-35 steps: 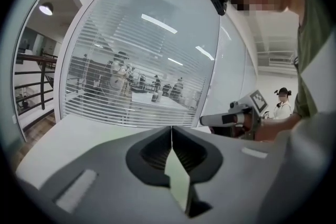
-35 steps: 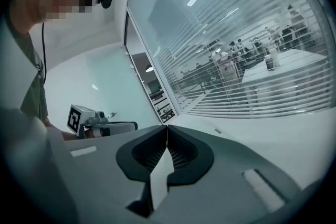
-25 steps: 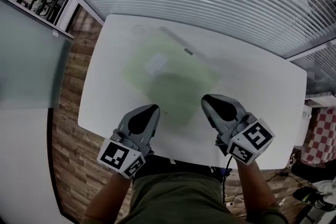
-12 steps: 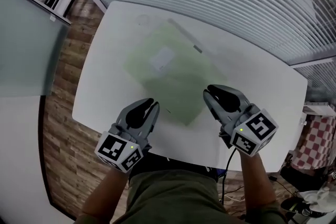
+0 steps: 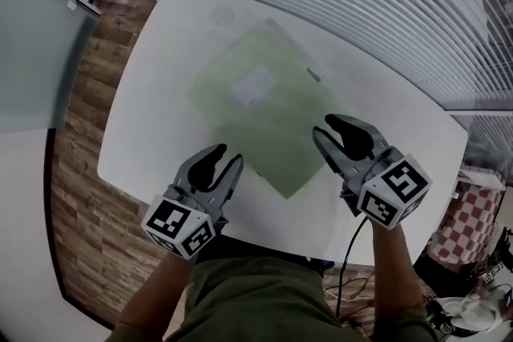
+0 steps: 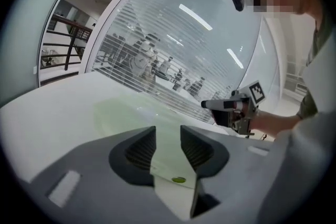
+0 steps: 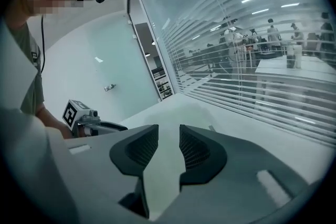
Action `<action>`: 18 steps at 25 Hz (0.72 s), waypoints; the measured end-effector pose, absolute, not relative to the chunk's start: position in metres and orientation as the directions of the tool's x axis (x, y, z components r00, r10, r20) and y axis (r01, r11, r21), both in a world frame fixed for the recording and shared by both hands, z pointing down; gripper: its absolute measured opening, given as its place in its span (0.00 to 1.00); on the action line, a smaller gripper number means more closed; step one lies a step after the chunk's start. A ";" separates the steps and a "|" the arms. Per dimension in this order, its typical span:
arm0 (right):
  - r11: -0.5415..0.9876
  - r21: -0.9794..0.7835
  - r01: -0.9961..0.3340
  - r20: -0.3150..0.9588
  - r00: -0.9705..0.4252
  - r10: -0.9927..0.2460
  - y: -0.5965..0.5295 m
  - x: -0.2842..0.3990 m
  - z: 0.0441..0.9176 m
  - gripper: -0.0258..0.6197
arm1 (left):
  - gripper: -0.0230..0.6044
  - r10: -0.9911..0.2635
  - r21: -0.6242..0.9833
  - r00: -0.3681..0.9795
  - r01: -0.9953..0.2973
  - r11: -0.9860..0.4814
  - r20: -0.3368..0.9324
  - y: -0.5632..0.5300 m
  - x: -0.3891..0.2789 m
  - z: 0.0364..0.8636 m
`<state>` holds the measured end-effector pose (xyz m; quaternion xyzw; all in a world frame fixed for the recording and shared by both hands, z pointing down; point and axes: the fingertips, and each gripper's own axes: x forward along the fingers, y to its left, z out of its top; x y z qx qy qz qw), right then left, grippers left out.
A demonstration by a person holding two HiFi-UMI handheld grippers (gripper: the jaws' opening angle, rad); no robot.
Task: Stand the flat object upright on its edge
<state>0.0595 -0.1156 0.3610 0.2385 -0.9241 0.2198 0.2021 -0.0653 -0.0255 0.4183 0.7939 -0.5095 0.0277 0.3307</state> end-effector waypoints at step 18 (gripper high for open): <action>0.817 -0.257 -0.515 0.592 -0.753 -0.289 -0.167 0.048 0.419 0.38 | 0.36 -0.755 0.574 0.424 -0.815 -0.077 0.500 -0.031 -0.089 0.476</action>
